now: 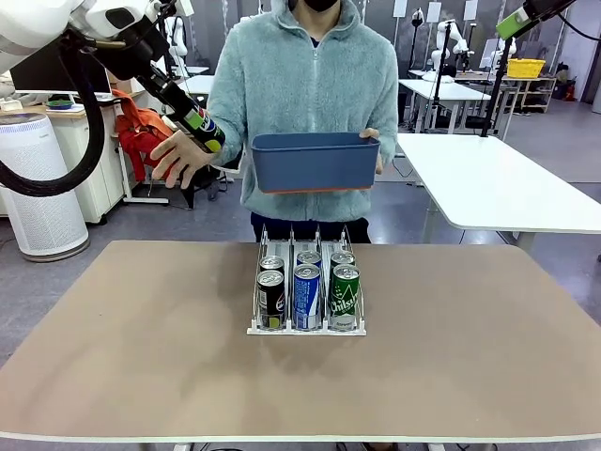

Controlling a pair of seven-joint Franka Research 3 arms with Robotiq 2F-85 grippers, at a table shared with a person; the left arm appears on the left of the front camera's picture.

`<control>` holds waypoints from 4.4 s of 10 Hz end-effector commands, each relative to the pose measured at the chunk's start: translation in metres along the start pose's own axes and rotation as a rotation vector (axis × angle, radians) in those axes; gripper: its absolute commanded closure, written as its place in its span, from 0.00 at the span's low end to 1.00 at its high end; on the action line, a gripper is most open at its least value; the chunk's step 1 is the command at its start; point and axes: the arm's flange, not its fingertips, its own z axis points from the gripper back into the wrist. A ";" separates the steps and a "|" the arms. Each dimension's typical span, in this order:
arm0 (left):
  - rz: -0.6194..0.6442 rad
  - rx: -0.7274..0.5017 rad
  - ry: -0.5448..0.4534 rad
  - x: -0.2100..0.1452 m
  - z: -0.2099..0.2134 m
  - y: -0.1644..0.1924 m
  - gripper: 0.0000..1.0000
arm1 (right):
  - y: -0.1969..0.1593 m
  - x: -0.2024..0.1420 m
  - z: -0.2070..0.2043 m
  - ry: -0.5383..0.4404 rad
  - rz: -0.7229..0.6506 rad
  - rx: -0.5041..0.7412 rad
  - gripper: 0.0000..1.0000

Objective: Fill the beverage cans into the dispenser.
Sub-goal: Place the picked Pepsi coke in the line of the Automatic Can Dispenser with the same cans.

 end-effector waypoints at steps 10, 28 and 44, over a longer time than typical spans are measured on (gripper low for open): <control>0.141 -0.025 0.125 0.012 -0.012 -0.038 0.42 | 0.001 0.000 -0.001 0.000 -0.003 0.004 0.00; 0.287 -0.060 0.462 -0.002 -0.113 -0.187 0.42 | 0.001 0.000 -0.001 0.000 -0.003 0.004 0.00; 0.289 -0.026 0.432 -0.036 -0.168 -0.240 0.42 | 0.001 0.000 -0.001 0.000 -0.003 0.004 0.00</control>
